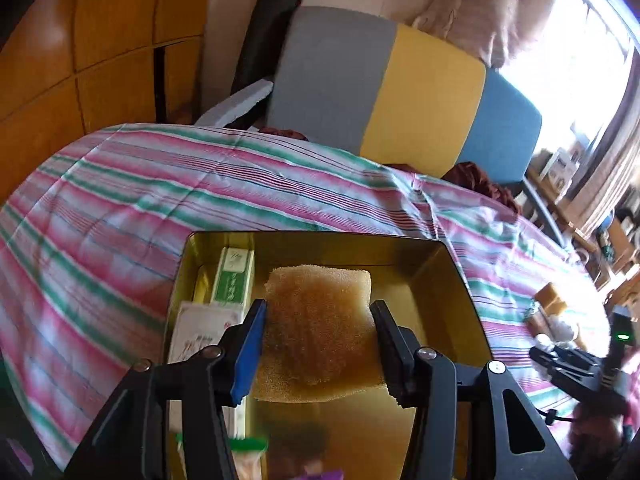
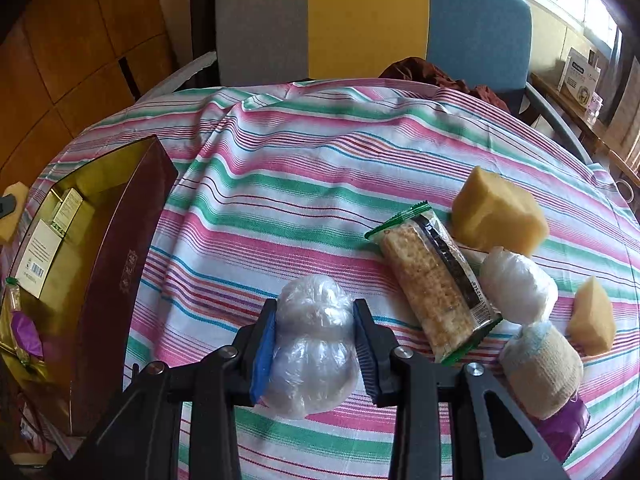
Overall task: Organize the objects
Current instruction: 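Carry the yellow sponge into the gold tray and open the left tool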
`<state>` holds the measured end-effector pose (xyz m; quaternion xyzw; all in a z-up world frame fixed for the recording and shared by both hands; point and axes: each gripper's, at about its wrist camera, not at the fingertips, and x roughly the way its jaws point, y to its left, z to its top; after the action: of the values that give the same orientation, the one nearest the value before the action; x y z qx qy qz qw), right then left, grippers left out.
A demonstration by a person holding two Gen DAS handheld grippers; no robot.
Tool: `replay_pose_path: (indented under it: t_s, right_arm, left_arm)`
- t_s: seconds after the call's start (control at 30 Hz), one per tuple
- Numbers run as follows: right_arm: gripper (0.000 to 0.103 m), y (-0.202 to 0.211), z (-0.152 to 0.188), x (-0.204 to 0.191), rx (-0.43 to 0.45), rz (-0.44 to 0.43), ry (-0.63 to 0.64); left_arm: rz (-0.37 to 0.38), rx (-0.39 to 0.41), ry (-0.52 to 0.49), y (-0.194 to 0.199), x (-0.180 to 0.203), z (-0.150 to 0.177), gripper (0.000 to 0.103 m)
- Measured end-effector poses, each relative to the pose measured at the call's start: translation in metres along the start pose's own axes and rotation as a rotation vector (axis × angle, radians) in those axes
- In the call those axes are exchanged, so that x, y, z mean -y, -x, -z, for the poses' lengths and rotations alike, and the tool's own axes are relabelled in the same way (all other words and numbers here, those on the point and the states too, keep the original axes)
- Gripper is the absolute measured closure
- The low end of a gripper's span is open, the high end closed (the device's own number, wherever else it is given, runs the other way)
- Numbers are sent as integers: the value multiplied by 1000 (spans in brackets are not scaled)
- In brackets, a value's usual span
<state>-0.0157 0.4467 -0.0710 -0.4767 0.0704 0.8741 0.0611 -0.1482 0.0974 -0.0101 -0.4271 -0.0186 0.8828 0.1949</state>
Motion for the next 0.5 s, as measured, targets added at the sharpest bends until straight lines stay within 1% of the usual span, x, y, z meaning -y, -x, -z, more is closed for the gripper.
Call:
replay_pose_path:
  t_s: [0.07, 0.13, 0.2, 0.23, 0.3, 0.37, 0.43, 0.5]
  right_arm:
    - [67, 3, -2, 0, 17, -11, -3]
    - [67, 7, -4, 0, 30, -15, -3]
    - [67, 10, -5, -2, 44, -18, 4]
    - [67, 12, -6, -2, 52, -19, 6]
    - [67, 14, -8, -2, 63, -20, 11]
    - [67, 15, -9, -1, 70, -22, 16]
    - [67, 13, -10, 0, 68, -22, 14]
    - [67, 12, -10, 1, 68, -16, 14]
  left_arm:
    - [-54, -23, -7, -19, 2, -10, 51]
    - [-55, -70, -3, -40, 2, -17, 51]
    - [-107, -81, -17, -58, 2, -21, 50]
    - [-115, -103, -39, -70, 3, -23, 50]
    - [-149, -132, -53, -85, 5, -23, 50]
    - [-167, -147, -78, -93, 8, -22, 47]
    - [-222, -138, -111, -97, 11, -22, 45]
    - [-207, -136, -118, -97, 12, -22, 42]
